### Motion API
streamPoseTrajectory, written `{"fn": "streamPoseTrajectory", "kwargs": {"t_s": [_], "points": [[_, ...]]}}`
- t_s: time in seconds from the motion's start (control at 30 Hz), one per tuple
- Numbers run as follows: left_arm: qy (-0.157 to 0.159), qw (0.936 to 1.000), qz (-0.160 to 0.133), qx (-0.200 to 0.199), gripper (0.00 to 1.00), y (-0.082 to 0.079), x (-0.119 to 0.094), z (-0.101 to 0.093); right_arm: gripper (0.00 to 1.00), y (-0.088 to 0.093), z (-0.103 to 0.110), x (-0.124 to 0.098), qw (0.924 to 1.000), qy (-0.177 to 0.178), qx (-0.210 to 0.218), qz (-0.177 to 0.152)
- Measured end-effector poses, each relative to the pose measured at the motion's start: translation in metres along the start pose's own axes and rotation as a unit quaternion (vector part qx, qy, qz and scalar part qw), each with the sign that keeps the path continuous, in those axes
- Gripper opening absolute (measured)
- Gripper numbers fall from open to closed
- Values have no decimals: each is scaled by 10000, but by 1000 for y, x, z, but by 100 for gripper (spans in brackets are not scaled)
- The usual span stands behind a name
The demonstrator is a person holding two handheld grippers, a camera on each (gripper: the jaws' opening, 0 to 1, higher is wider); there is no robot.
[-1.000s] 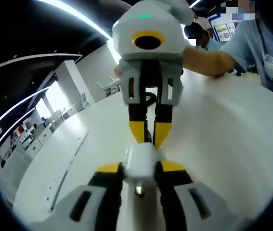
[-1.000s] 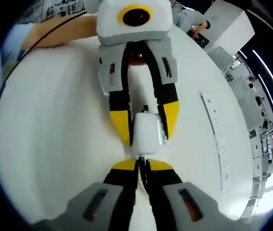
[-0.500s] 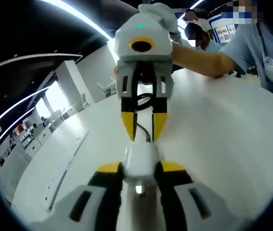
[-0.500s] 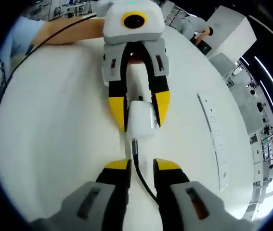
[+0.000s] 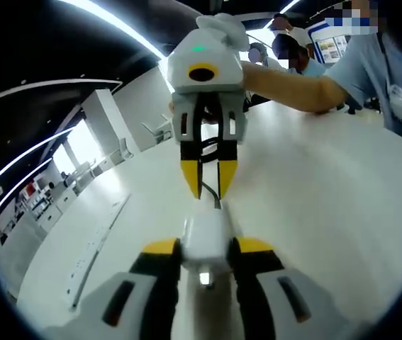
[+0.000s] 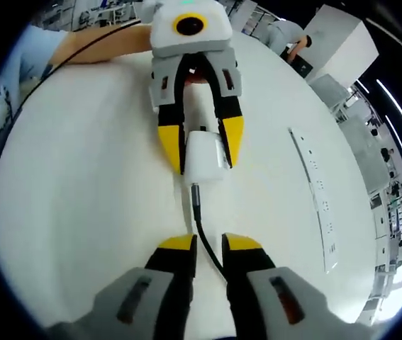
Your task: Plug the desk Type‑C cable into the charger adapter.
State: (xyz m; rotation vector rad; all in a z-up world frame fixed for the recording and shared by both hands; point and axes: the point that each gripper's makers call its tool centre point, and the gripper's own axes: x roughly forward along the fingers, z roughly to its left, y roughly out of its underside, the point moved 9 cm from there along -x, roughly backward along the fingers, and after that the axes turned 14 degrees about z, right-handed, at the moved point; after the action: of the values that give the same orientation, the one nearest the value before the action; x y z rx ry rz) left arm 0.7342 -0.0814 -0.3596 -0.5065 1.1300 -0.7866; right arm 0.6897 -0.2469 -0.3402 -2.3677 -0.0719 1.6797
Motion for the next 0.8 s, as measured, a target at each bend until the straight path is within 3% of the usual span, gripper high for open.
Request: {"fn": "streamPoseTrajectory", "kwargs": {"t_s": [0.47,0.8], "points": [[7,10000,-4,-34,30,1,-2,-1,15,-3,1,1,10000,3,-64,-2],[24,10000,-5,-58,30,2,-2,-3,9,-8,3,4,10000,-28,-80,1]]}}
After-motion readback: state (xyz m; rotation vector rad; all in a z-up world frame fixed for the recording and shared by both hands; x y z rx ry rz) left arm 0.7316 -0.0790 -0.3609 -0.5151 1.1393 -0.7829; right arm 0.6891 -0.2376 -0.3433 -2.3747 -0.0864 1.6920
